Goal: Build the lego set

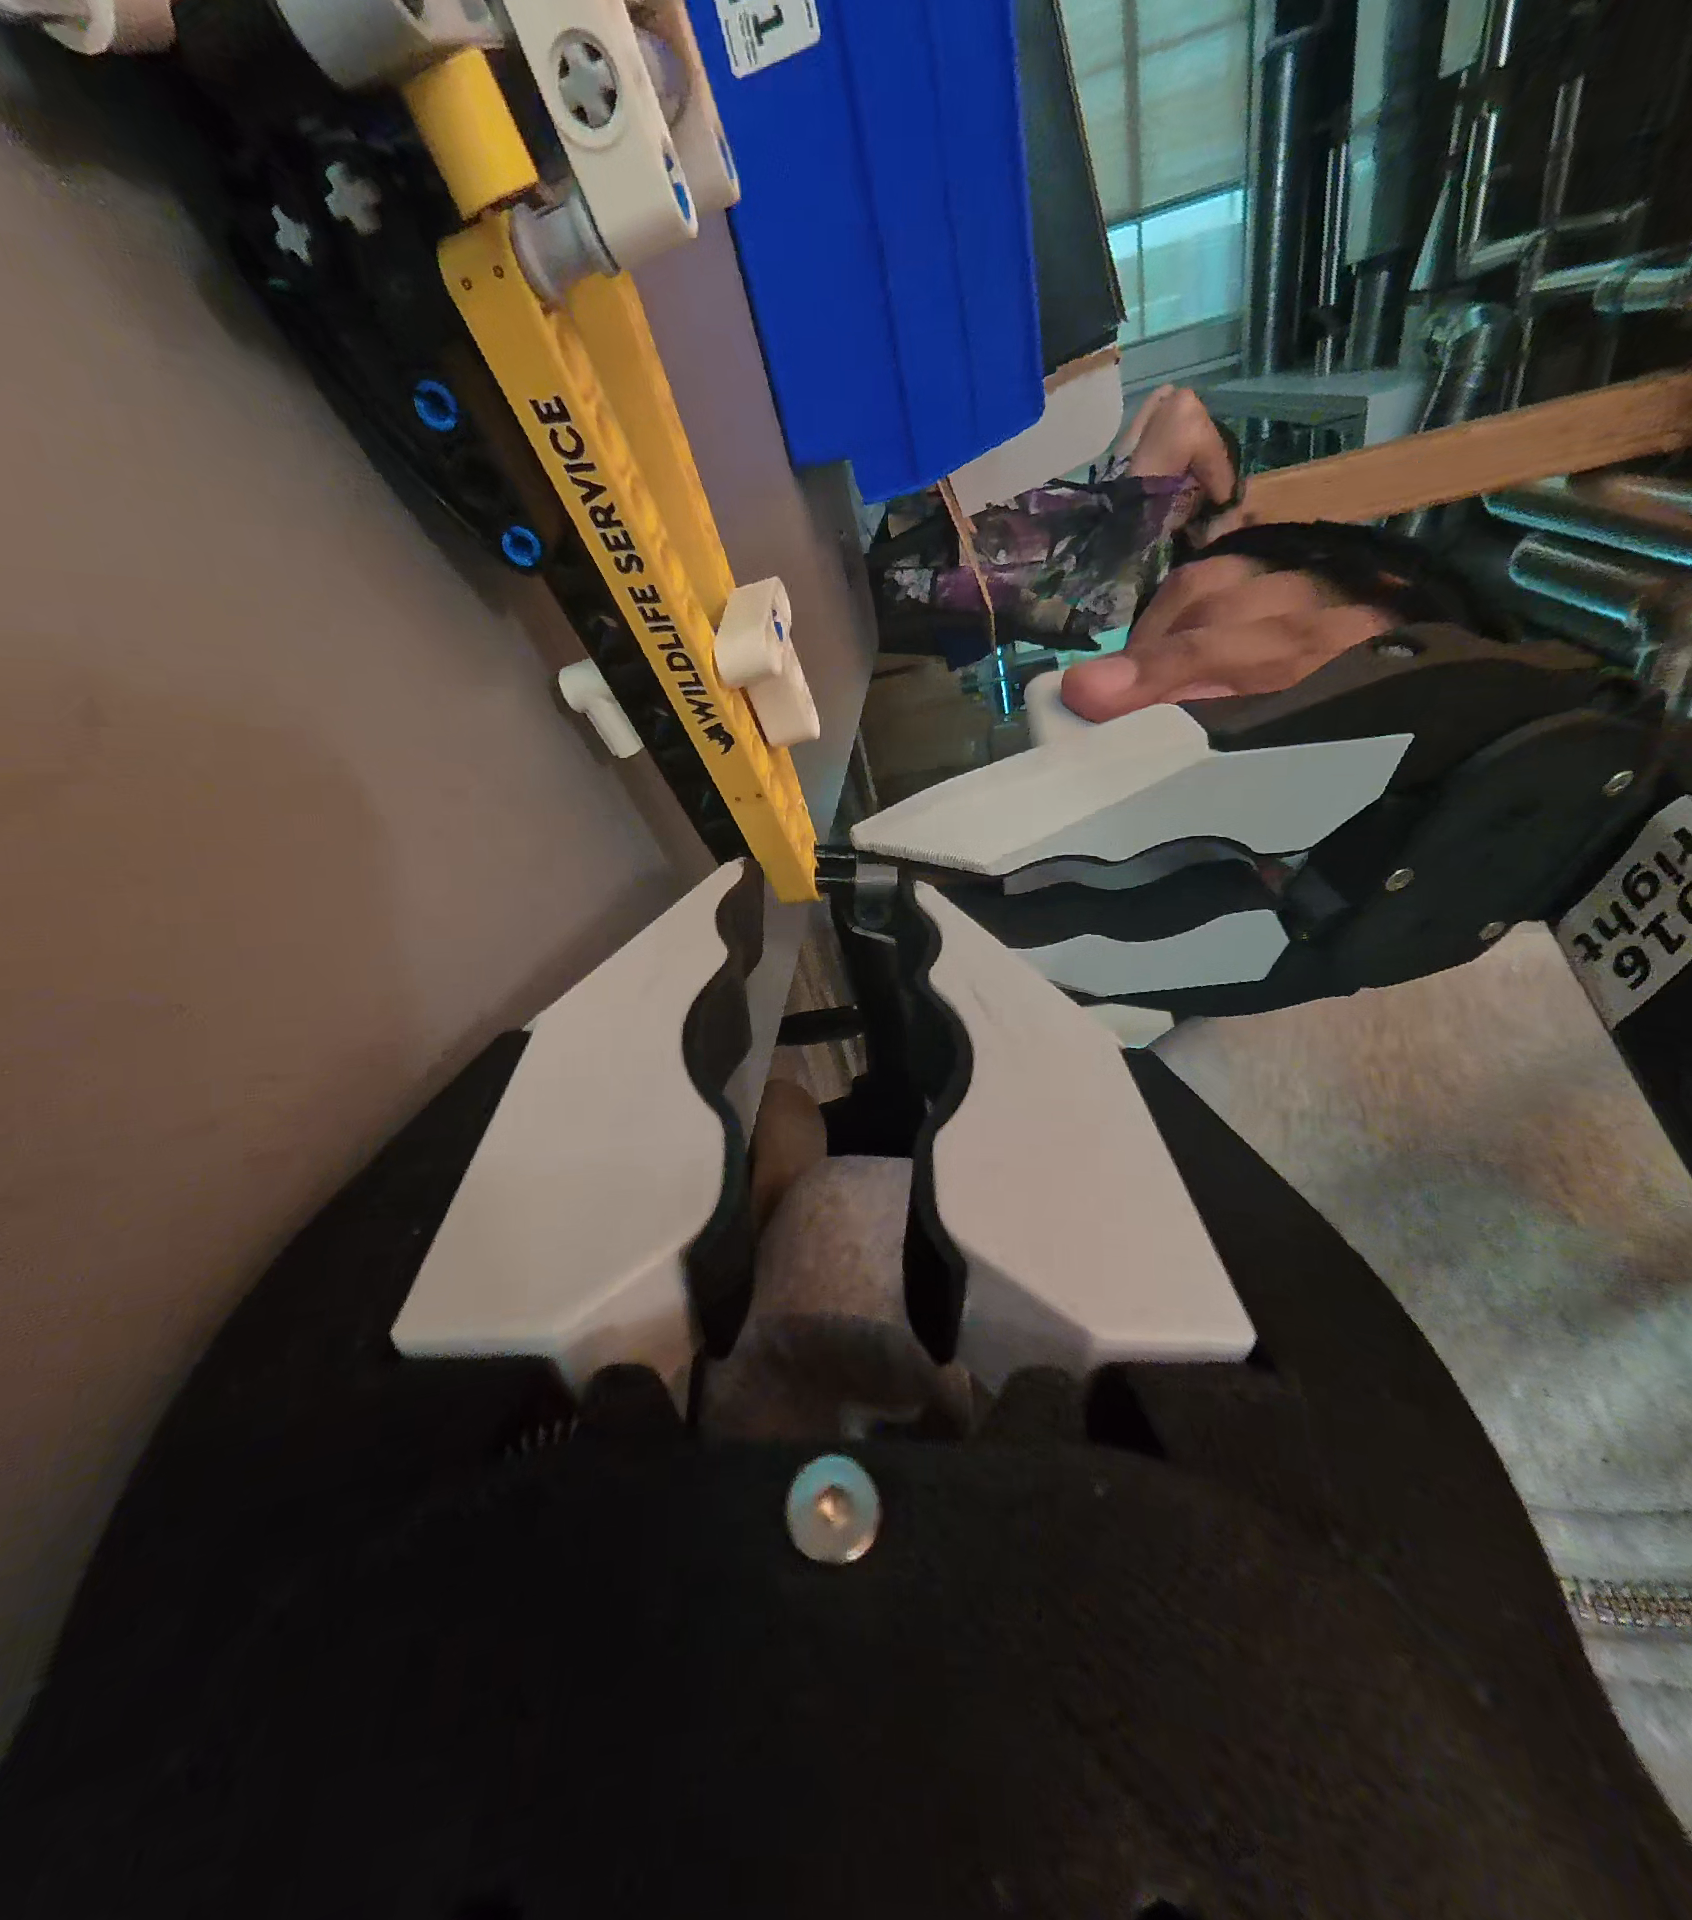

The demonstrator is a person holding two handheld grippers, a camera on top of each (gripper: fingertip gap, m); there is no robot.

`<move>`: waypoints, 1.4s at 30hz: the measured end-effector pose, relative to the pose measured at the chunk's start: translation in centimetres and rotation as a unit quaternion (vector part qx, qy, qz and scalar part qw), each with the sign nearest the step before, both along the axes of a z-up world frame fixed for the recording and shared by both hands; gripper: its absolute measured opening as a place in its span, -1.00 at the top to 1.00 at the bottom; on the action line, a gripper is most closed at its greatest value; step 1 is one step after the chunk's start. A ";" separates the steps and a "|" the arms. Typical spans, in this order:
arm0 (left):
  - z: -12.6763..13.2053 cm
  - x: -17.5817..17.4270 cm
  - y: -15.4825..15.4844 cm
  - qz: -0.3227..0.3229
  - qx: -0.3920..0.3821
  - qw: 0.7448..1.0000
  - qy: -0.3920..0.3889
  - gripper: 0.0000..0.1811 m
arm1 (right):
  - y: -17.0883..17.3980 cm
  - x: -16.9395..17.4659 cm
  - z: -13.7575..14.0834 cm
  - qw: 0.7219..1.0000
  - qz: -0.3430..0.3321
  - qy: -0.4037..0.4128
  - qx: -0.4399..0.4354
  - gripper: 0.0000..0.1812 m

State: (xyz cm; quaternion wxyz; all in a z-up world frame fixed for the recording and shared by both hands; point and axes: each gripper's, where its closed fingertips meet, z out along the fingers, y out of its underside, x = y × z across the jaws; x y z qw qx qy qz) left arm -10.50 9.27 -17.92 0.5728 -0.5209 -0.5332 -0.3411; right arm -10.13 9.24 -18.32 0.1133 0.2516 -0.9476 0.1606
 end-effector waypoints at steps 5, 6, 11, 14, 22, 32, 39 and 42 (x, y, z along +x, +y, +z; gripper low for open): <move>-0.3 0.0 0.0 -0.001 -0.012 1.000 0.000 0.75 | 0.0 0.1 -0.2 0.999 -0.002 -0.038 0.027 0.85; -0.3 -0.1 0.0 0.001 -0.012 1.000 -0.001 0.75 | 0.0 0.1 -0.3 0.999 -0.003 -0.045 0.031 0.85; -0.3 -0.2 0.0 0.004 -0.012 1.000 -0.004 0.76 | 0.0 0.0 -0.3 0.996 -0.005 -0.074 0.050 0.85; -0.4 -0.3 -0.1 0.007 -0.014 1.000 -0.007 0.76 | 0.0 0.0 -0.4 0.995 -0.006 -0.081 0.057 0.85; -0.7 -0.4 -0.2 0.013 -0.023 1.000 -0.015 0.77 | -0.1 -0.1 -0.8 0.994 -0.012 -0.091 0.063 0.85; -0.9 -0.6 -0.3 0.019 -0.031 0.999 -0.016 0.78 | -0.2 -0.2 -1.0 0.993 -0.033 -0.104 0.038 0.85; -1.2 -0.8 -0.4 0.026 -0.041 0.999 -0.023 0.80 | -0.2 -0.3 -1.3 0.991 -0.041 -0.125 0.026 0.85; -1.4 -0.9 -0.6 0.035 -0.041 0.998 -0.025 1.00 | -0.3 -0.5 -1.7 0.992 -0.038 -0.115 0.021 0.85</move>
